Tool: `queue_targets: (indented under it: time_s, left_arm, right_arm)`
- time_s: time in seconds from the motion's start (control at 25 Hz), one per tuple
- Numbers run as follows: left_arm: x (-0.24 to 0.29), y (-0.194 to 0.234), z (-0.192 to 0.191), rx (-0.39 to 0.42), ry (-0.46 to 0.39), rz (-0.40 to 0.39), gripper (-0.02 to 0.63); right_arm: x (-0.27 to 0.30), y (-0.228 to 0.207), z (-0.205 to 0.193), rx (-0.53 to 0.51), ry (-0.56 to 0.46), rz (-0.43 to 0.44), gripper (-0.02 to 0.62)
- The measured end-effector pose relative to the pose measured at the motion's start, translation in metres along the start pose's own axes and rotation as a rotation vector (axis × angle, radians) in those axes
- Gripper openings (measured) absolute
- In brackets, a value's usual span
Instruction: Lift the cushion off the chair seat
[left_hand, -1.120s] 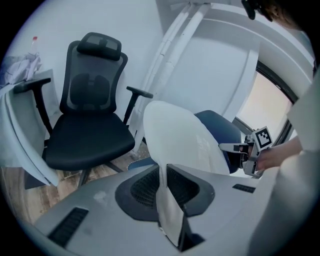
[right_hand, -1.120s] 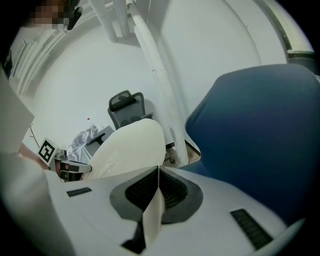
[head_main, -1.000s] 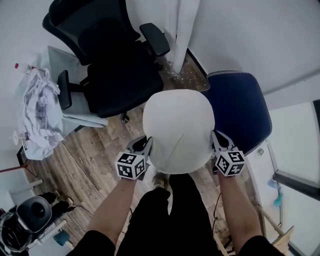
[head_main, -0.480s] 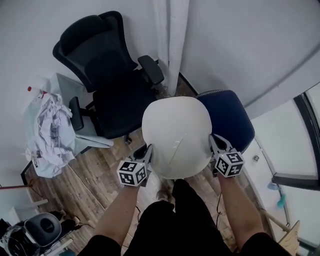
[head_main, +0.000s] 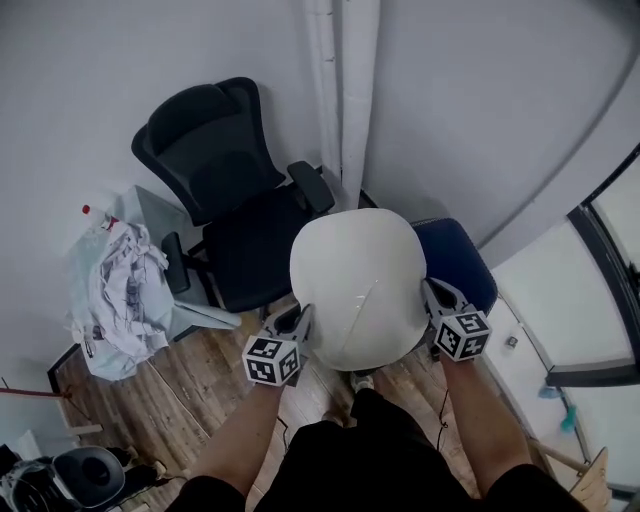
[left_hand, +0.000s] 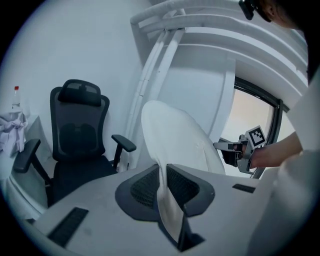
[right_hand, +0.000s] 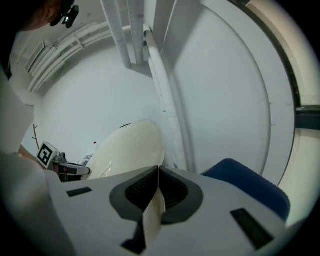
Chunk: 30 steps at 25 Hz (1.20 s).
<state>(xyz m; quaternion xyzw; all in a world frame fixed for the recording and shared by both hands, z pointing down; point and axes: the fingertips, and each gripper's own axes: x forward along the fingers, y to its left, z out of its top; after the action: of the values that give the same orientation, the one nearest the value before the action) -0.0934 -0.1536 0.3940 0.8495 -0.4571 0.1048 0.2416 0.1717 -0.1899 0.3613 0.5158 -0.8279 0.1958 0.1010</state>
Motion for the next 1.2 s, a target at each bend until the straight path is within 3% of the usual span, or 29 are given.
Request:
queue_targets:
  time_s: [1.2]
  left_arm:
    - [-0.048, -0.035, 0.229, 0.271, -0.307, -0.012, 0.048]
  right_arm:
    - [-0.039, 0.031, 0.202, -0.122, -0.346, 0.082, 0.018]
